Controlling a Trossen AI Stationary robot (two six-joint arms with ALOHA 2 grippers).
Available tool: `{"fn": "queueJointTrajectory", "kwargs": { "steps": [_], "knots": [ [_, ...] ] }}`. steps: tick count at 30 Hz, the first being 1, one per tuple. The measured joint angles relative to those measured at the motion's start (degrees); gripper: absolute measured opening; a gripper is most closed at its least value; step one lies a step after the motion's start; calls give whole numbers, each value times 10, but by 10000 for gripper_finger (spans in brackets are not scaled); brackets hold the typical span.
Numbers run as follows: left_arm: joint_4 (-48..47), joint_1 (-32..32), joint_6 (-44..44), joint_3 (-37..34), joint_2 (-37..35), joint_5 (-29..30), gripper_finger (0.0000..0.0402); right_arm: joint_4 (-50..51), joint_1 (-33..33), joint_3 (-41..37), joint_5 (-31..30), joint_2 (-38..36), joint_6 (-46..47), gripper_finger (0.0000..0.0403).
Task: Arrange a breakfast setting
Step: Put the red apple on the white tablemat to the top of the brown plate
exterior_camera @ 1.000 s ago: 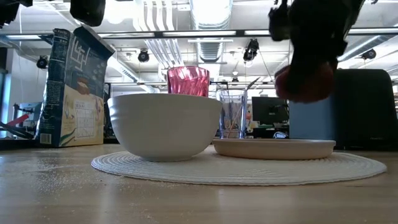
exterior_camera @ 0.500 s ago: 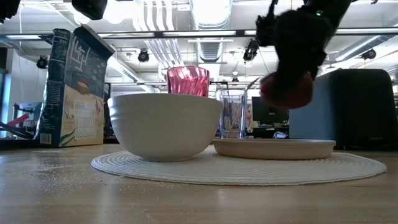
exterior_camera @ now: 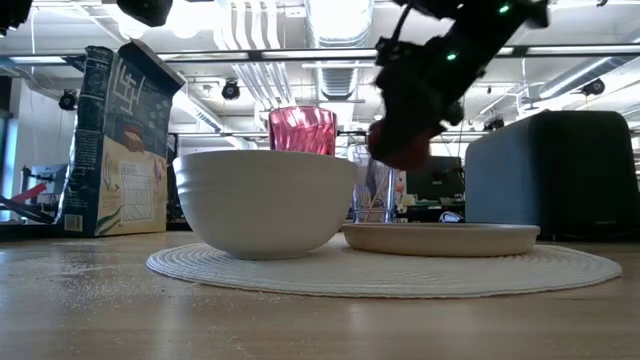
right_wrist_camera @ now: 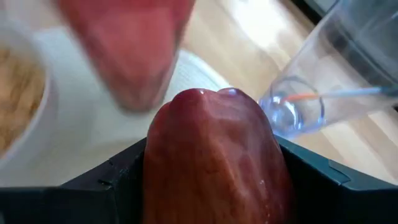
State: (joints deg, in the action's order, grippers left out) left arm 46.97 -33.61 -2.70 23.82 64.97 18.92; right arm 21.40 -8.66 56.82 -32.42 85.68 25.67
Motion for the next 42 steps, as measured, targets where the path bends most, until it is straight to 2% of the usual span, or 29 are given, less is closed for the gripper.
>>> {"fn": "queueJointTrajectory", "kwargs": {
  "steps": [9, 16, 22, 26, 42],
  "knots": [
    [-4, -1, 2, 0, 0, 0, 337, -90, 71, -1, -2, 46, -4, 287],
    [-13, -1, 2, 0, -1, 0, 337, -169, 95, -1, -2, 111, -43, 287],
    [-15, -1, 2, 0, -1, 0, 337, -174, 105, -1, -6, 135, -47, 290],
    [-17, -1, 2, 0, -1, 0, 337, -175, 105, -1, -8, 133, -73, 290],
    [-17, -1, 2, 0, -1, 0, 337, -170, 105, -1, -7, 122, -67, 290]
  ]
}}
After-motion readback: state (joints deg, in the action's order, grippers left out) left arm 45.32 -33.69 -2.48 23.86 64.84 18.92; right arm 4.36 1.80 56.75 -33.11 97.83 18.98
